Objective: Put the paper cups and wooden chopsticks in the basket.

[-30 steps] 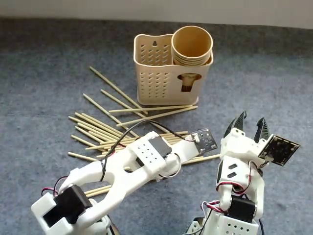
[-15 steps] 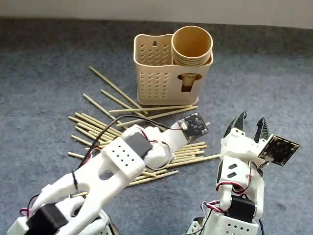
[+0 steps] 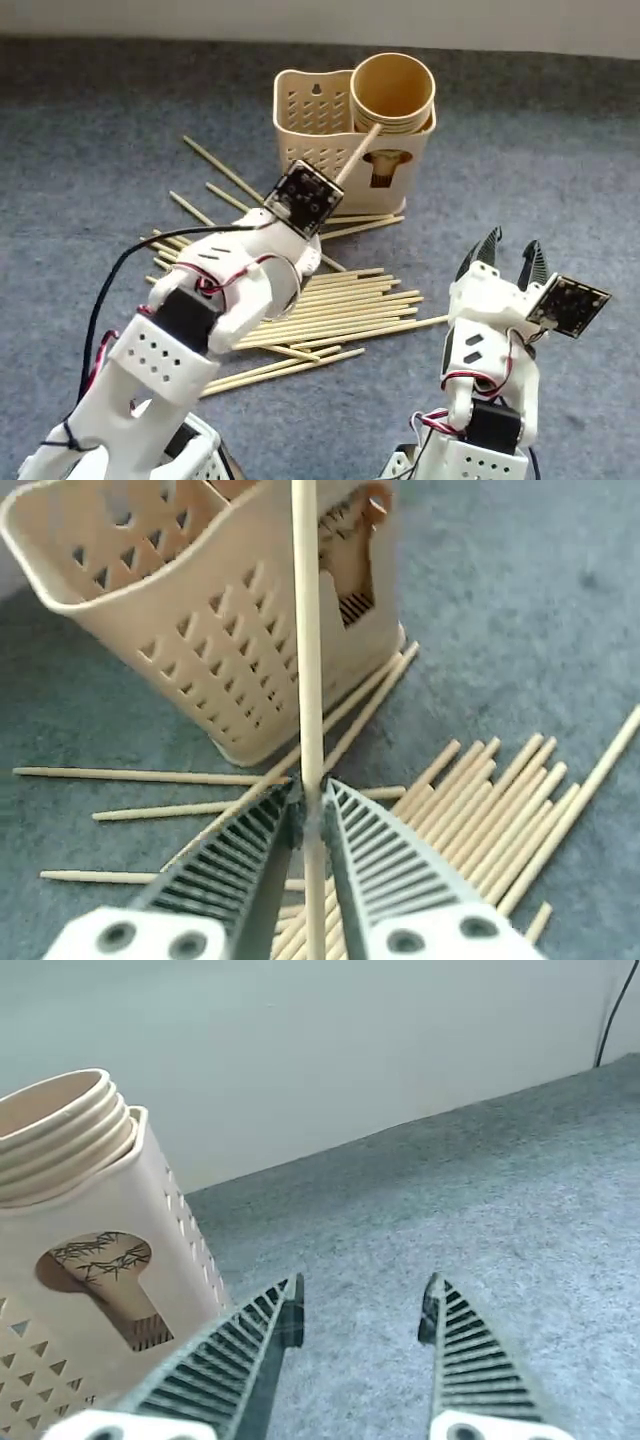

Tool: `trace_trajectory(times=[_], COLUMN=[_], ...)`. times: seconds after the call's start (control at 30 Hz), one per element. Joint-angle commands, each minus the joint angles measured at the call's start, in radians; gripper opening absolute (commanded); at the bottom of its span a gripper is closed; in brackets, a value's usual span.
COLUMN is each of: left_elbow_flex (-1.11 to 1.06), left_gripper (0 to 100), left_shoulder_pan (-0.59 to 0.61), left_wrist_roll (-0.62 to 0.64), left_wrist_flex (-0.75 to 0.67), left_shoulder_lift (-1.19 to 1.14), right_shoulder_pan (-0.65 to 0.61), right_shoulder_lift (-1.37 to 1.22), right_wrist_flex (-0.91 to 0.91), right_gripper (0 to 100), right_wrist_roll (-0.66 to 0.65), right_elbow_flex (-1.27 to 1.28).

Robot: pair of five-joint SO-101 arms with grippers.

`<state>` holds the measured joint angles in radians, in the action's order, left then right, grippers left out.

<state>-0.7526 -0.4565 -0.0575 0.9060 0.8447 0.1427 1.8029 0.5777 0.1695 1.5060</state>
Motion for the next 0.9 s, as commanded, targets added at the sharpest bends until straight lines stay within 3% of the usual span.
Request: trace_trajectory(times=[0.0, 0.2, 0.43, 0.87], left_elbow_flex=[0.124, 0.222, 0.222, 0.228], left_gripper=[1, 1, 1, 1], left_shoulder_pan=[0.061, 0.116, 0.128, 0.13], left_wrist_roll=[0.08, 0.158, 0.178, 0.178], left_wrist_flex=[-0.103, -0.259, -0.548, -0.867], left_shoulder_lift=[0.061, 0.061, 0.045, -0.234], right_shoulder_pan=[-0.039, -0.042, -0.042, -0.042], right_shoulder_lift=[0.013, 0.013, 0.013, 0.013], right_wrist_flex=[-0.024, -0.024, -0.024, -0.024], right_gripper=[19.8, 19.8, 19.8, 19.8], right_wrist_roll=[-0.002, -0.002, -0.002, -0.002], right_elbow_flex=[-0.008, -0.007, -0.005, -0.005])
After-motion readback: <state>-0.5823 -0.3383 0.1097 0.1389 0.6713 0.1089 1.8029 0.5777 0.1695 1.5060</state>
